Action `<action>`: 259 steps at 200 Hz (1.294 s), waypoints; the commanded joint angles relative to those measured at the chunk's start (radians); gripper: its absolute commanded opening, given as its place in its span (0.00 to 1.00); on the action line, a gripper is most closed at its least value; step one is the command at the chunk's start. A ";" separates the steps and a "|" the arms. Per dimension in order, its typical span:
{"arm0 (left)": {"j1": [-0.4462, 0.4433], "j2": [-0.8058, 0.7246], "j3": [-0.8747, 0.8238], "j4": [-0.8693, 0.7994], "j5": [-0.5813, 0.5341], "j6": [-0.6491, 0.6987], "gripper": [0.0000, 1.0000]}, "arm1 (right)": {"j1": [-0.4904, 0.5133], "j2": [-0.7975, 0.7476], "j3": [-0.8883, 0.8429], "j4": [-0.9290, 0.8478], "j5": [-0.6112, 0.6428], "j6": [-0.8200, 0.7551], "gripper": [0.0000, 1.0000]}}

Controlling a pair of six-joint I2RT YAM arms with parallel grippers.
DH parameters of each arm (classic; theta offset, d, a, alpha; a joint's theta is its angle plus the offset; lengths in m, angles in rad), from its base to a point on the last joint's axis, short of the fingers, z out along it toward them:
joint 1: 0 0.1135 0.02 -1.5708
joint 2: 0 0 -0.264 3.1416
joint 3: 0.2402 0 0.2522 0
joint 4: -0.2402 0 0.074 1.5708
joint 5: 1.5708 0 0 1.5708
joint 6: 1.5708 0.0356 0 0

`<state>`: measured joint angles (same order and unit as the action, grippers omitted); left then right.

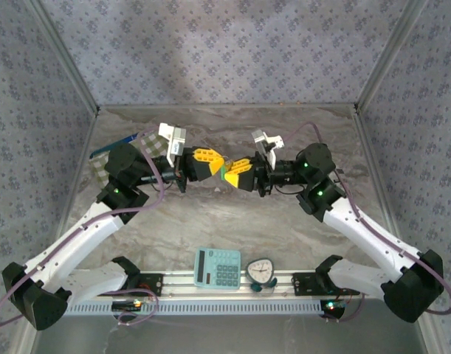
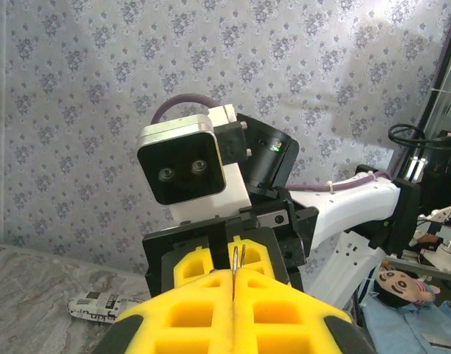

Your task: Remove the keys from the keyring

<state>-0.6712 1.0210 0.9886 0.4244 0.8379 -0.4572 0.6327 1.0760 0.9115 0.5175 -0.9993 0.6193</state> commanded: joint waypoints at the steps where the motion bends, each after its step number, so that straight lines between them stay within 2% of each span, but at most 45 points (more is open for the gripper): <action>1: -0.001 -0.009 -0.008 0.006 0.016 0.011 0.00 | -0.009 -0.032 0.005 -0.054 0.066 -0.052 0.14; 55: 0.000 -0.010 -0.008 -0.029 0.020 0.023 0.00 | -0.025 -0.065 0.015 -0.169 0.140 -0.103 0.18; 100: -0.002 -0.006 -0.016 -0.035 0.024 0.020 0.00 | 0.004 -0.059 0.072 -0.306 0.164 -0.198 0.15; 119: -0.004 -0.004 -0.014 -0.034 0.027 0.017 0.00 | 0.013 -0.051 0.092 -0.348 0.177 -0.225 0.20; 157: -0.011 0.002 -0.013 -0.041 0.032 0.017 0.00 | 0.022 -0.049 0.111 -0.358 0.210 -0.238 0.20; 180: -0.014 0.001 -0.017 -0.041 0.032 0.017 0.00 | 0.033 -0.047 0.123 -0.376 0.220 -0.257 0.12; 194: -0.014 -0.001 -0.018 -0.042 0.030 0.018 0.00 | 0.035 -0.046 0.126 -0.384 0.227 -0.262 0.14; 205: -0.014 -0.004 -0.018 -0.046 0.029 0.022 0.00 | 0.035 -0.048 0.125 -0.391 0.242 -0.265 0.19; 259: -0.014 -0.018 -0.028 -0.085 0.018 0.055 0.00 | 0.031 -0.084 0.122 -0.469 0.332 -0.306 0.19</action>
<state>-0.6743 1.0229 0.9722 0.3588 0.8181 -0.4297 0.6666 1.0203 1.0012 0.0875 -0.7620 0.3485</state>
